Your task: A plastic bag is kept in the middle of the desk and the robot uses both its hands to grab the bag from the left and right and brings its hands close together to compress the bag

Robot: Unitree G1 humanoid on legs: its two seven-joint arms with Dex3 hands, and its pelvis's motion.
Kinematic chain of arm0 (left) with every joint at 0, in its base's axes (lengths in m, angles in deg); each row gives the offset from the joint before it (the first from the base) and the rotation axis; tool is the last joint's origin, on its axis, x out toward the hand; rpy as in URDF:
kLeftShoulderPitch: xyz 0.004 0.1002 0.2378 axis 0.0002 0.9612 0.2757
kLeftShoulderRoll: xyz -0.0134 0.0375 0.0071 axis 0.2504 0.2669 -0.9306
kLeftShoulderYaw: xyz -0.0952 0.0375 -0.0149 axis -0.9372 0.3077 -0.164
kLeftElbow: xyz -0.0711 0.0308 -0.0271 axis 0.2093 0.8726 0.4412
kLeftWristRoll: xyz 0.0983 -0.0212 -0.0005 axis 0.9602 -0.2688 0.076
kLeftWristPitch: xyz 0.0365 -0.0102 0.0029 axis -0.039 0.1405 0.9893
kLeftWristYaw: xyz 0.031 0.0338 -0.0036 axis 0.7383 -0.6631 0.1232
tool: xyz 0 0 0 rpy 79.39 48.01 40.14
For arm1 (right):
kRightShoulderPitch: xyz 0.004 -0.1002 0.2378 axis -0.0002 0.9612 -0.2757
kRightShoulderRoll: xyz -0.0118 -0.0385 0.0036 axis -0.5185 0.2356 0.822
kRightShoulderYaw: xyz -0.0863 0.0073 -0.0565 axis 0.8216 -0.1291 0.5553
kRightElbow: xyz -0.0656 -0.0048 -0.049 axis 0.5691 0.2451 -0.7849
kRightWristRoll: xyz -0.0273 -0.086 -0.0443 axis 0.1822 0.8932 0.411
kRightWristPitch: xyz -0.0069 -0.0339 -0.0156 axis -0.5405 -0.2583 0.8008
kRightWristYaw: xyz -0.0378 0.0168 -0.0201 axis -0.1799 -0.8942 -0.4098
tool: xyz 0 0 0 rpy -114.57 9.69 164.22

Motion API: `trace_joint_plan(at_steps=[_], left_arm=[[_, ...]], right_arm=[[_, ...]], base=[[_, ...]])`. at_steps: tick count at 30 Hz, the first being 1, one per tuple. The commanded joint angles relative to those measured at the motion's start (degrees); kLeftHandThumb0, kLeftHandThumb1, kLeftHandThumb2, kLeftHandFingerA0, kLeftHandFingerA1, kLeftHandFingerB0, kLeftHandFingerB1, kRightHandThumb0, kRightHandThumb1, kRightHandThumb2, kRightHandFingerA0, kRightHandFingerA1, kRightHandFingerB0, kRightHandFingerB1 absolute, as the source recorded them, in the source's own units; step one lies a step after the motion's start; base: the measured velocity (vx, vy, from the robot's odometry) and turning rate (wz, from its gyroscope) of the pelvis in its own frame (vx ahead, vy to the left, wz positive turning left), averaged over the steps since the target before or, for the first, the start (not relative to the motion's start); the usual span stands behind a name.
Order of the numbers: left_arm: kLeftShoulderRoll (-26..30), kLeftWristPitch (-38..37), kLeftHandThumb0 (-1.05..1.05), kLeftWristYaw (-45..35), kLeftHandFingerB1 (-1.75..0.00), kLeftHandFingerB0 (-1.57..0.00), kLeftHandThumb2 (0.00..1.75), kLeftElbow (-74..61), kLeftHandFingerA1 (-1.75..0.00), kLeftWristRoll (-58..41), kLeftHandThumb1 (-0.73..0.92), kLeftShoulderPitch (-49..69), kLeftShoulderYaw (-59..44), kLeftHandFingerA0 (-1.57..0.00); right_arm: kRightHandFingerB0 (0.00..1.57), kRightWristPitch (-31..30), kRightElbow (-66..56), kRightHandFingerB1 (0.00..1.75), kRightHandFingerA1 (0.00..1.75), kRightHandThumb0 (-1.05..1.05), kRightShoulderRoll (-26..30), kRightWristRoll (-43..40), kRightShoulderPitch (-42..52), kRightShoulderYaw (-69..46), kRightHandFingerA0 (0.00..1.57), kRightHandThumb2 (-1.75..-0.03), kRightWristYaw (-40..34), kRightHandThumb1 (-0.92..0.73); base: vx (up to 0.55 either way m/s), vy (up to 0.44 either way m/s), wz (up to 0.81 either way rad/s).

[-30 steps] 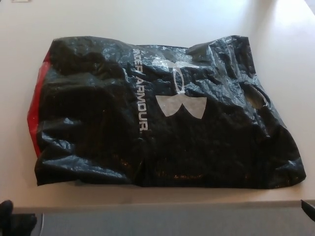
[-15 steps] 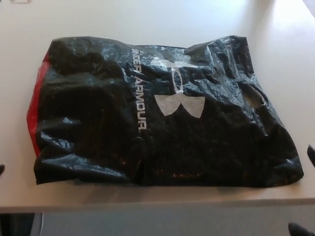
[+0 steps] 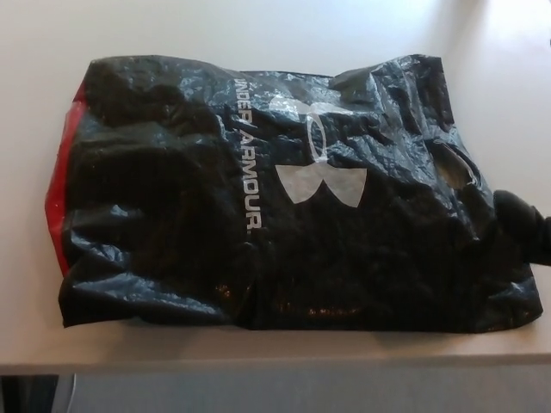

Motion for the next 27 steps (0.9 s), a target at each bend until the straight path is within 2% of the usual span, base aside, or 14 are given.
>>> trace_joint_plan(at_steps=[1,5,6,7,8,9,13,19,20,21,24,25,26,27], left_arm=[[1.1,11.1,-0.63,16.9,-0.44,-0.39,0.64,9.8,-0.52,18.2,0.85,-11.3,0.0,-0.45],[-0.5,13.3,-0.64,19.8,-0.42,-0.36,0.65,12.5,-0.51,19.6,0.87,-15.0,1.7,-0.43],[-0.9,16.8,-0.69,19.0,-0.49,-0.2,1.09,12.9,-0.58,18.5,0.71,-15.8,3.0,-0.33],[-1.0,20.3,-0.69,18.1,-0.49,-0.2,1.09,13.1,-0.58,17.5,0.71,-16.5,4.2,-0.33],[-0.6,25.4,-0.69,16.4,-0.34,-0.25,0.66,12.6,-0.44,16.6,0.89,-16.7,5.7,-0.27],[-0.3,28.5,-0.68,15.2,-0.31,-0.21,0.64,12.4,-0.4,15.9,0.9,-16.7,6.6,-0.22],[-1.4,35.3,-0.7,15.6,-0.3,-0.22,0.67,17.1,-0.39,15.8,0.91,-17.6,9.1,-0.2],[-3.8,36.0,-0.65,17.6,-0.32,-0.21,0.71,27.7,-0.37,15.6,0.92,-19.4,11.2,-0.17],[-4.2,36.1,-0.33,17.3,-0.47,0.0,1.16,29.2,-0.51,14.6,0.61,-19.8,11.1,-0.03],[-4.9,36.6,-0.33,16.4,-0.47,0.0,1.15,30.2,-0.51,12.8,0.59,-20.1,11.0,-0.03],[-6.1,37.8,-0.33,15.4,-0.47,0.0,1.15,30.4,-0.51,10.9,0.59,-19.9,11.2,-0.03],[-5.8,38.1,-0.71,15.0,-0.45,-0.12,1.13,30.8,-0.46,11.5,0.78,-20.0,11.9,-0.04],[-5.5,38.9,-0.71,14.7,-0.3,-0.15,0.77,31.0,-0.39,12.3,0.92,-20.2,12.8,-0.12],[-5.8,39.1,-0.71,14.8,-0.3,-0.15,0.77,31.0,-0.39,12.2,0.92,-20.3,13.1,-0.12]], right_arm=[[0.0,-24.8,6.2,0.0,0.1,-1.02,0.4,-4.9,-12.8,-0.7,0.0,-1.04,7.7,-0.63],[0.0,-24.2,12.4,0.0,0.14,-1.0,-0.3,-3.6,-14.2,-0.5,0.0,-1.04,6.6,-0.63],[0.0,-23.4,15.5,0.0,0.12,-1.01,-0.5,-2.9,-14.6,-0.4,0.0,-1.07,5.6,-0.66],[0.0,-22.5,18.4,0.0,0.12,-1.01,-0.6,-2.3,-15.1,-0.3,0.0,-1.07,4.8,-0.66],[0.0,-21.5,21.5,0.0,0.14,-1.01,-0.7,-1.8,-15.7,-0.2,0.0,-1.09,3.8,-0.68],[0.0,-21.0,23.6,0.0,0.15,-1.01,-0.8,-1.3,-16.2,-0.1,0.0,-1.1,2.9,-0.68],[0.01,-18.5,32.1,0.04,0.21,-0.98,-1.3,0.1,-18.0,0.3,0.02,-1.1,-0.6,-0.68],[0.05,-18.4,41.3,0.08,0.25,-0.94,-1.1,1.0,-21.4,0.6,0.05,-1.09,-2.5,-0.67],[0.06,-18.3,42.7,0.11,0.3,-0.92,-1.1,1.4,-21.8,0.8,0.05,-1.08,-3.2,-0.66],[0.09,-18.1,44.4,0.04,0.27,-1.03,-1.0,2.3,-22.1,1.1,0.06,-1.11,-4.6,-0.72],[0.08,-17.5,48.0,0.13,0.39,-0.92,-1.0,3.5,-22.4,1.7,0.06,-1.08,-7.3,-0.65],[0.06,-17.1,49.2,0.14,0.4,-0.91,-1.1,3.5,-22.5,1.9,0.06,-1.07,-7.7,-0.66],[0.06,-16.2,50.9,0.17,0.44,-0.9,-1.2,3.6,-22.5,2.2,0.06,-1.06,-8.3,-0.66],[0.06,-15.5,52.1,0.17,0.44,-0.9,-1.0,3.8,-22.5,2.5,0.06,-1.06,-8.8,-0.66]], base=[[0.0,0.0,0.0],[0.0,0.0,0.0],[0.0,0.0,0.0],[0.0,0.0,0.0],[0.0,0.0,0.0],[0.0,0.0,0.0],[0.0,0.0,0.0],[0.0,0.0,0.0],[0.0,0.0,0.0],[0.0,0.0,0.0],[0.0,0.0,0.0],[0.0,0.0,0.0],[0.0,0.0,0.0],[0.0,0.0,0.0]])
